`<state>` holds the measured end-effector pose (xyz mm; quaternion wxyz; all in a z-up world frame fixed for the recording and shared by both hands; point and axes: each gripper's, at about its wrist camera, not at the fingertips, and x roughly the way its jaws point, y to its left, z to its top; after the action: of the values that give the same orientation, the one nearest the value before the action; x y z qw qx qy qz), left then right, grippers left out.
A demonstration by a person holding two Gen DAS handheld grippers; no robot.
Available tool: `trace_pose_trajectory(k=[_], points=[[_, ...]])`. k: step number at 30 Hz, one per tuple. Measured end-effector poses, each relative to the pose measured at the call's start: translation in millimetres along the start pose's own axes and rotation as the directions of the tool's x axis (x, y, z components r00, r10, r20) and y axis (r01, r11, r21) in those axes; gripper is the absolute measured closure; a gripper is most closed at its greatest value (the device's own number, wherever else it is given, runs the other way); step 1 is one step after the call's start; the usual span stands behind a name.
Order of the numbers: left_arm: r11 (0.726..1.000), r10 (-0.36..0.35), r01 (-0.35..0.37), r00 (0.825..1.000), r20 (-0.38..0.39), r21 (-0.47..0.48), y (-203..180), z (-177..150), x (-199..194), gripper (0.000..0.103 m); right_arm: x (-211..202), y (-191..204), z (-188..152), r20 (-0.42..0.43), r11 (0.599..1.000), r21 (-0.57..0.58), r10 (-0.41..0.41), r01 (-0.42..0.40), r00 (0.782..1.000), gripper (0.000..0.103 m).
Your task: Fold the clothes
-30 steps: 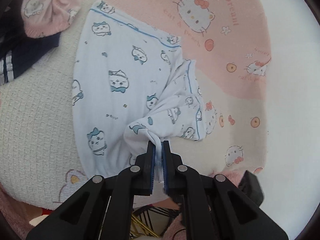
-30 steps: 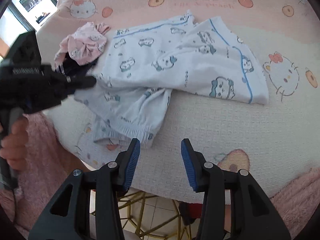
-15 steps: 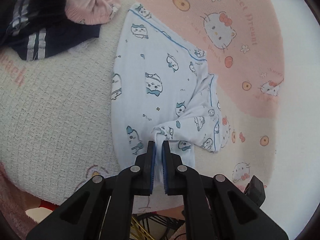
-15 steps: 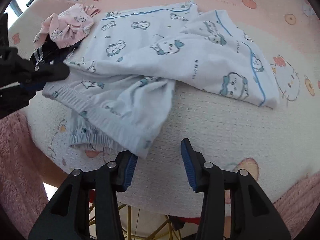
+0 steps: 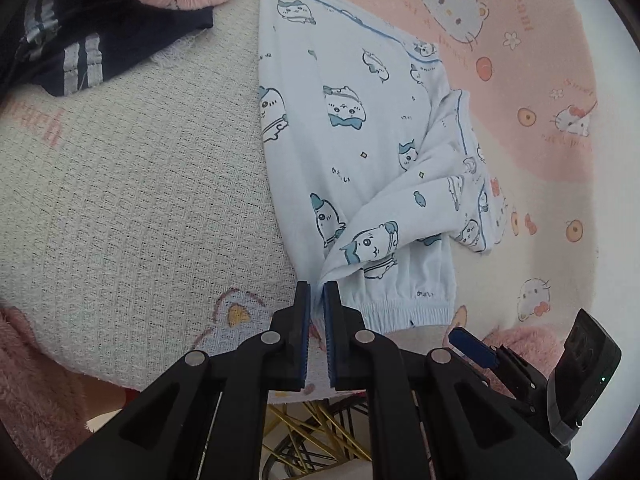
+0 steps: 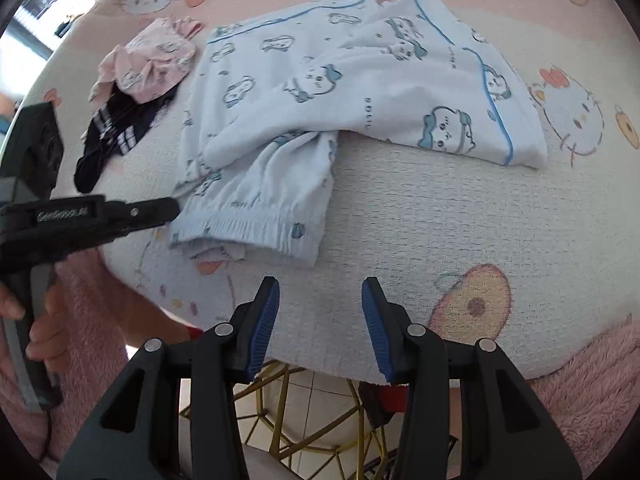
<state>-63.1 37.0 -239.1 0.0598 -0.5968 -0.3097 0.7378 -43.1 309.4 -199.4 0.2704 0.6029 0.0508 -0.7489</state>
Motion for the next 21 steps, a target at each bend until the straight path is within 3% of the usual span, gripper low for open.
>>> trace_pose_trajectory(k=[4, 6, 10, 12, 14, 16, 19, 21], points=[[0.996, -0.03, 0.024, 0.998, 0.063, 0.083, -17, -5, -17, 0.095, -16, -4, 10, 0.117, 0.997, 0.056, 0.043, -0.049, 0.992, 0.06], [0.993, 0.012, -0.015, 1.0, 0.029, 0.114, -21, -8, -3, 0.095, -13, -9, 21, 0.157, 0.993, 0.102, 0.042, -0.058, 0.987, 0.06], [0.98, 0.097, -0.09, 0.995, -0.034, 0.18, -29, -15, 24, 0.095, 15, -8, 36, 0.089, 0.996, 0.088, -0.034, 0.026, 0.995, 0.06], [0.982, 0.077, -0.071, 0.997, -0.028, 0.172, -24, -17, 23, 0.095, 27, -9, 33, 0.047, 0.995, 0.072, -0.069, 0.066, 0.996, 0.06], [0.981, 0.103, -0.095, 0.994, -0.038, 0.17, -20, -16, 19, 0.095, 28, -15, 27, 0.039, 0.993, 0.089, -0.087, 0.083, 0.995, 0.06], [0.977, 0.106, -0.101, 0.994, -0.014, 0.188, -25, -16, 13, 0.088, 27, -24, 25, 0.015, 0.986, 0.106, -0.131, 0.128, 0.991, 0.059], [0.97, 0.109, -0.111, 0.994, 0.022, 0.215, -33, -15, 3, 0.088, 19, -35, 22, 0.028, 0.981, 0.152, -0.129, 0.123, 0.991, 0.059], [0.965, 0.111, -0.119, 0.993, 0.046, 0.233, -38, -15, -3, 0.088, 9, -31, 24, 0.08, 0.986, 0.15, -0.086, 0.073, 0.993, 0.059]])
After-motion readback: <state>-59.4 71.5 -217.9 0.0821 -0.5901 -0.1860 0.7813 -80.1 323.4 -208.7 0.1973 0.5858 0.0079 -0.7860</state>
